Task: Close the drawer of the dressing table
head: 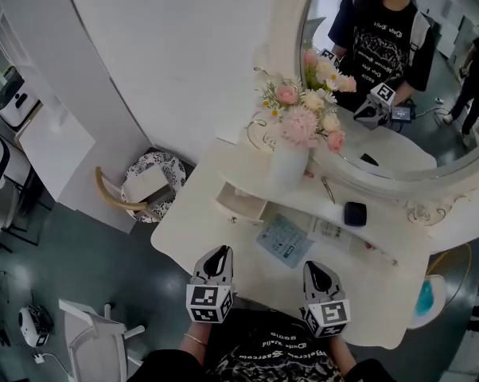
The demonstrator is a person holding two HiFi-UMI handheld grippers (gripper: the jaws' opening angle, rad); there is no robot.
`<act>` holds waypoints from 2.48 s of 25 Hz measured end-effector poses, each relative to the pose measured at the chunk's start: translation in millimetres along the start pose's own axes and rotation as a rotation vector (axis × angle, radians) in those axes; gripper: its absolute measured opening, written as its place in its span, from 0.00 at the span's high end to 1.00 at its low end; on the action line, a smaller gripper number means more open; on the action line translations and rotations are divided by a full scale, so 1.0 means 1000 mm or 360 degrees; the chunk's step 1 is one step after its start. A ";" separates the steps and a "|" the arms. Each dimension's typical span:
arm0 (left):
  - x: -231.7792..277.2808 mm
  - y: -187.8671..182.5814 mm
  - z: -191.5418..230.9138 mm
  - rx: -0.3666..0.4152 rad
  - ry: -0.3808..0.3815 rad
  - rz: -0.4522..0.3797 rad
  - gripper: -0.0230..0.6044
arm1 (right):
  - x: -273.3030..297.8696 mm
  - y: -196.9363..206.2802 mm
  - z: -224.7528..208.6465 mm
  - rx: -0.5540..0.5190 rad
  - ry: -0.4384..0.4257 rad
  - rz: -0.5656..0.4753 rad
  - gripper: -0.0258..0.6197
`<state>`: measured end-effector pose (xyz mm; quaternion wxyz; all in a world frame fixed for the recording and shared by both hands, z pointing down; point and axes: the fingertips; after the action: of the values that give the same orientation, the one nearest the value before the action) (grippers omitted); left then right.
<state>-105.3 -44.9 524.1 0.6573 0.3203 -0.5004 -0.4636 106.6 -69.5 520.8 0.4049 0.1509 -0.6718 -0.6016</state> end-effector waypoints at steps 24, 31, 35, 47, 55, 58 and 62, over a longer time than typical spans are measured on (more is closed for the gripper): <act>0.077 0.003 0.047 0.0153 0.0218 0.0327 0.70 | 0.043 -0.012 0.017 0.0134 0.0335 0.0052 0.94; 0.095 0.014 0.043 0.0198 0.0257 0.0421 0.66 | 0.034 -0.008 0.017 0.0168 0.0456 0.0081 0.94; 0.104 0.019 0.040 0.0216 0.0260 0.0451 0.66 | 0.030 -0.005 0.017 0.0185 0.0500 0.0089 0.94; 0.110 0.020 0.037 0.0278 0.0234 0.0463 0.72 | 0.037 -0.008 0.021 0.0181 0.0488 0.0084 0.94; 0.109 0.019 0.031 0.0311 0.0255 0.0451 0.80 | 0.038 -0.005 0.019 0.0184 0.0473 0.0101 0.94; 0.110 0.018 0.032 0.0318 0.0246 0.0448 0.80 | 0.042 -0.005 0.020 0.0182 0.0453 0.0100 0.94; 0.112 0.018 0.032 0.0331 0.0241 0.0451 0.80 | 0.043 -0.003 0.022 0.0179 0.0435 0.0113 0.94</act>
<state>-123.3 -141.1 589.6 0.7151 0.3470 -0.5348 -0.2867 62.9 -85.0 535.2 0.5045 0.2300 -0.6481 -0.5221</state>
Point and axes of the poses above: the fingertips, and each gripper's own axes: x forward along the fingers, z to its left, y out of its underside, and after that the axes turned 8 degrees about -x, right-handed
